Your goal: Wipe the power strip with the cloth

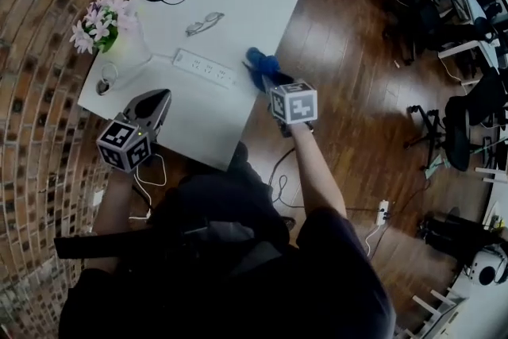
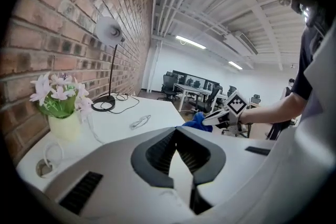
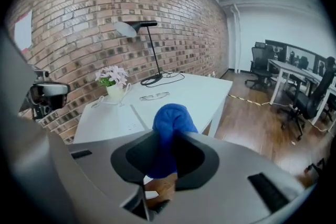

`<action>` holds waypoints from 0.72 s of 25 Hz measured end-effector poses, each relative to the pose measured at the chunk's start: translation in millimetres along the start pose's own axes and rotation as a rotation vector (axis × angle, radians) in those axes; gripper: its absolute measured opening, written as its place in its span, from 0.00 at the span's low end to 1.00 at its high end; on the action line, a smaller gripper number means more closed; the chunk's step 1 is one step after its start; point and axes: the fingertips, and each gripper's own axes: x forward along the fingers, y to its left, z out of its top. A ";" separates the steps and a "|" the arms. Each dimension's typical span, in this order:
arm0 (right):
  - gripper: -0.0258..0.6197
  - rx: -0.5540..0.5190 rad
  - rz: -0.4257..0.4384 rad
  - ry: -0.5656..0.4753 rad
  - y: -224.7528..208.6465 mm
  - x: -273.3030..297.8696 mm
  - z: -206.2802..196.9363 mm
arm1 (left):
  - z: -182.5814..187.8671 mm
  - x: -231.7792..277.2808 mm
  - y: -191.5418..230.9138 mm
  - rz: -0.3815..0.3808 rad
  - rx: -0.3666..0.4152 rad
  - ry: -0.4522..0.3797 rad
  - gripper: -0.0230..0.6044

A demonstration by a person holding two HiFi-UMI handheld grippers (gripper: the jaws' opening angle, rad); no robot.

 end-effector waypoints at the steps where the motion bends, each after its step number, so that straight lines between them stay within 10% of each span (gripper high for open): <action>1: 0.17 -0.002 0.026 -0.014 5.3 -2.2 0.9 | 0.3 5.0 3.0 0.017 0.022 0.014 0.04; 10: 0.17 0.043 0.129 -0.034 45.3 17.3 5.5 | -8.5 47.5 43.6 0.025 0.161 0.144 0.04; 18: 0.17 0.055 0.000 0.015 55.1 33.6 5.1 | -8.6 89.0 81.4 -0.081 0.351 0.231 0.04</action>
